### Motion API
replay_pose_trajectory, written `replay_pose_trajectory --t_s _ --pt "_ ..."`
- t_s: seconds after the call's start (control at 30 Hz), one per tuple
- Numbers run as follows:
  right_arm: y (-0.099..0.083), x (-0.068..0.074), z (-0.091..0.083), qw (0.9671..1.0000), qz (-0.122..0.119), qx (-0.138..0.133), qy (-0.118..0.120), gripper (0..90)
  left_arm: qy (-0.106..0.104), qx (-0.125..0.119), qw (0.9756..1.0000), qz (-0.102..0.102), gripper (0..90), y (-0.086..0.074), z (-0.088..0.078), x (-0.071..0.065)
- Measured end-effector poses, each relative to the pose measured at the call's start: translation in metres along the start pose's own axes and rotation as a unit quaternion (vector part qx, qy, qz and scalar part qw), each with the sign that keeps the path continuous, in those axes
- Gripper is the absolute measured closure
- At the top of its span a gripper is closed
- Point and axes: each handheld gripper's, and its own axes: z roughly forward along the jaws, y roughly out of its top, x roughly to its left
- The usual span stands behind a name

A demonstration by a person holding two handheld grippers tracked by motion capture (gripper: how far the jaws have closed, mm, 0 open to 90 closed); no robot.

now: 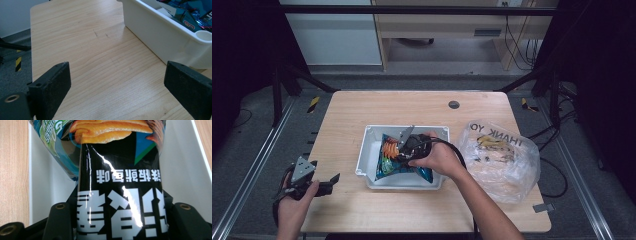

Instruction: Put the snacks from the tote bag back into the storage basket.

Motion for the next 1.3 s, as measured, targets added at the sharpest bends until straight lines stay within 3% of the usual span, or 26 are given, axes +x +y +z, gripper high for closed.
replay_pose_trajectory --t_s 1.3 --pt "-0.0002 -0.0049 0.0067 0.9997 0.017 0.013 0.011 42.4 -0.001 0.001 1.0 0.002 6.7 0.0001 0.0 -0.001"
